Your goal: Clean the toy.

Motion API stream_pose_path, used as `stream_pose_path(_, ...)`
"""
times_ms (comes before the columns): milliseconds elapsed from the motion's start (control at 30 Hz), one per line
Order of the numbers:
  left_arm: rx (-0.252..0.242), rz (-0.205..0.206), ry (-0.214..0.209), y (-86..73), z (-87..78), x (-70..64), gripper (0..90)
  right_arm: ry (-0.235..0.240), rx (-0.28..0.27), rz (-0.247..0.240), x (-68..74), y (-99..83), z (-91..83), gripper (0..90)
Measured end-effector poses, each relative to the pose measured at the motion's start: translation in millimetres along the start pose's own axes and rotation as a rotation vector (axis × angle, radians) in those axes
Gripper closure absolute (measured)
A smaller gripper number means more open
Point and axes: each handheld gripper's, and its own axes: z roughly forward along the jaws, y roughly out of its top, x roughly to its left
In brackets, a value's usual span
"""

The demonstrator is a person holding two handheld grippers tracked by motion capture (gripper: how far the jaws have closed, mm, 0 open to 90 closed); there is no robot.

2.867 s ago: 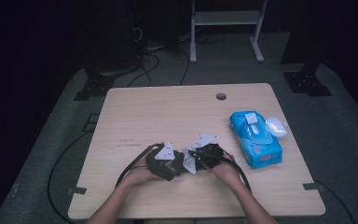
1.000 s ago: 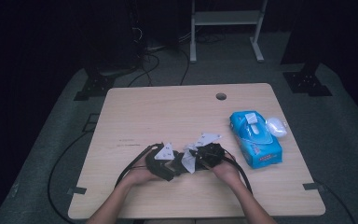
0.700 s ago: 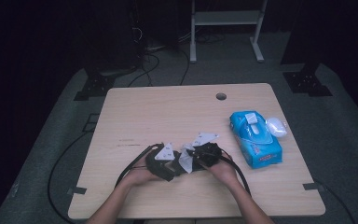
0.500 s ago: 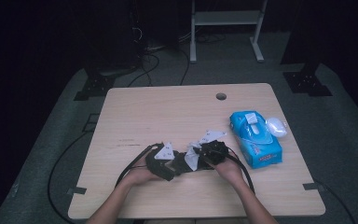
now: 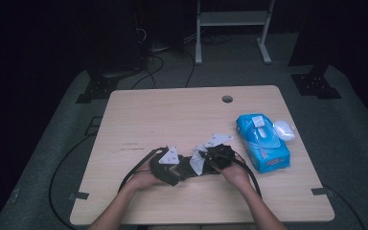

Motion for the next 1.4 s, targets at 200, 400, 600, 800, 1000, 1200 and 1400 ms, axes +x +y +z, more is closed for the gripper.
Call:
stream_pose_path(200, 0.009, 0.009, 0.001, -0.1, 0.4, -0.7, 24.2, 0.003, -0.006, 0.005, 0.4, -5.8, -6.3, 79.8)
stream_pose_path(400, -0.005, 0.002, -0.005, 0.2, 0.0, 0.1, 24.1, -0.008, -0.004, 0.000, -3.9, -19.6, -19.3, 79.9)
stream_pose_path(600, 0.006, 0.007, -0.001, -0.1, 0.4, -0.3, 24.1, 0.026, -0.017, 0.002, 4.6, -22.9, -22.9, 79.9)
stream_pose_path(800, -0.005, 0.006, -0.005, 0.3, -0.3, 0.0, 24.1, 0.014, -0.009, -0.003, 2.2, -30.3, -29.4, 79.9)
stream_pose_path(1000, 0.007, 0.011, 0.000, -0.1, 0.3, -0.6, 24.2, 0.030, -0.011, 0.001, 4.3, -35.7, -36.1, 79.8)
stream_pose_path(1200, 0.004, 0.008, 0.000, -0.1, 0.3, -0.5, 24.1, 0.035, -0.011, 0.005, 5.3, -41.6, -42.8, 79.9)
stream_pose_path(1400, 0.005, 0.009, 0.004, 0.1, 0.3, -1.0, 24.2, 0.044, -0.012, -0.010, 7.3, -39.9, -43.4, 79.8)
